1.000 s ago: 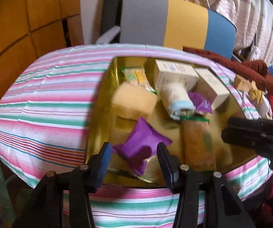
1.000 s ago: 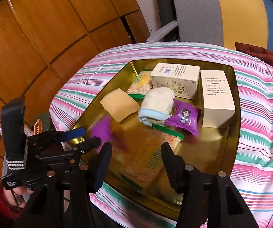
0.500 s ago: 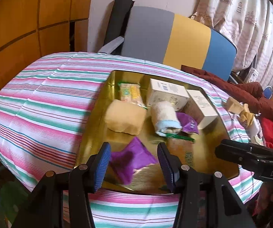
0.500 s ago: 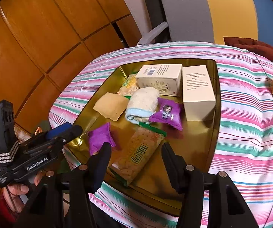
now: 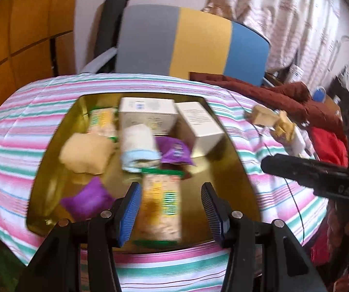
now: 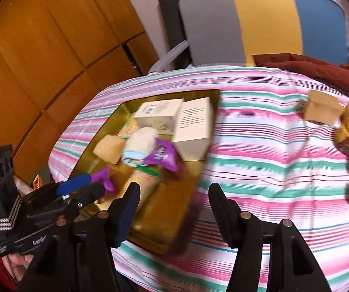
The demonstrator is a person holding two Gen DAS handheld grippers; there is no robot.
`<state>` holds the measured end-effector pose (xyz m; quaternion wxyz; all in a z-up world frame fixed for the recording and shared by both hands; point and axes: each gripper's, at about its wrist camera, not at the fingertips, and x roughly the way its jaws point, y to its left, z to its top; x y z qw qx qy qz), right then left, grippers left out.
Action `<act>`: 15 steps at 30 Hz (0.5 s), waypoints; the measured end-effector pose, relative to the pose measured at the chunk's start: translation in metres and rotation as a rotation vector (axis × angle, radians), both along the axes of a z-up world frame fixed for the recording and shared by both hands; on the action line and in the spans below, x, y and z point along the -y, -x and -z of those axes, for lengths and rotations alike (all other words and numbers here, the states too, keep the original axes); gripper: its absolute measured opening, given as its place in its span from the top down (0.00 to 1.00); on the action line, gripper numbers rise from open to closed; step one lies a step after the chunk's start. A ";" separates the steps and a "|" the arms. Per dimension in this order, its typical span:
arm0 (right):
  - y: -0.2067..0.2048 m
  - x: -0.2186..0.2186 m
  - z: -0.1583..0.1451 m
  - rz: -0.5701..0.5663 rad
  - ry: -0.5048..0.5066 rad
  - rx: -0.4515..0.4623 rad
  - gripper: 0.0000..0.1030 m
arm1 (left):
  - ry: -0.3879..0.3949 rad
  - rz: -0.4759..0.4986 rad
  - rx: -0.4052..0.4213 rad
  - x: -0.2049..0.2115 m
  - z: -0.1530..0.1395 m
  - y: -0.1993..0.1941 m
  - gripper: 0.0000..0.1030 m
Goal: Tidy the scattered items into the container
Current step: 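Move both grippers back from the tray toward the pile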
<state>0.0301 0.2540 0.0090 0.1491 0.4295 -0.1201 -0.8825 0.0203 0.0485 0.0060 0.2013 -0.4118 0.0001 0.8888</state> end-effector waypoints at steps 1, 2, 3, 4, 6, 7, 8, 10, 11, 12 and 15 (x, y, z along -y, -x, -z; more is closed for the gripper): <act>-0.002 -0.008 0.000 0.015 -0.002 -0.001 0.42 | 0.004 0.012 -0.002 -0.005 -0.001 -0.001 0.50; -0.003 -0.014 0.000 0.025 -0.005 -0.001 0.42 | 0.009 0.032 -0.005 -0.015 -0.002 -0.003 0.50; -0.004 -0.021 0.000 0.040 -0.008 -0.001 0.42 | 0.009 0.050 -0.005 -0.022 -0.003 -0.004 0.50; -0.006 -0.031 0.000 0.057 -0.011 0.001 0.42 | 0.008 0.061 -0.005 -0.027 -0.003 -0.005 0.50; -0.010 -0.056 0.001 0.105 -0.026 0.005 0.41 | 0.006 0.096 -0.006 -0.043 -0.004 -0.007 0.50; -0.010 -0.056 0.001 0.105 -0.026 0.005 0.41 | 0.005 0.105 -0.008 -0.047 -0.005 -0.008 0.50; -0.012 -0.063 0.001 0.119 -0.031 0.006 0.40 | 0.001 0.117 -0.007 -0.053 -0.006 -0.009 0.50; -0.016 -0.085 0.001 0.161 -0.044 0.002 0.40 | -0.004 0.146 -0.005 -0.067 -0.008 -0.011 0.50; -0.017 -0.092 0.001 0.176 -0.049 0.000 0.39 | -0.003 0.155 -0.005 -0.072 -0.009 -0.011 0.50; -0.020 -0.104 0.000 0.198 -0.056 -0.001 0.38 | 0.000 0.174 -0.005 -0.081 -0.009 -0.012 0.50; -0.025 -0.139 -0.002 0.269 -0.078 -0.003 0.37 | 0.010 0.212 -0.004 -0.100 -0.010 -0.016 0.50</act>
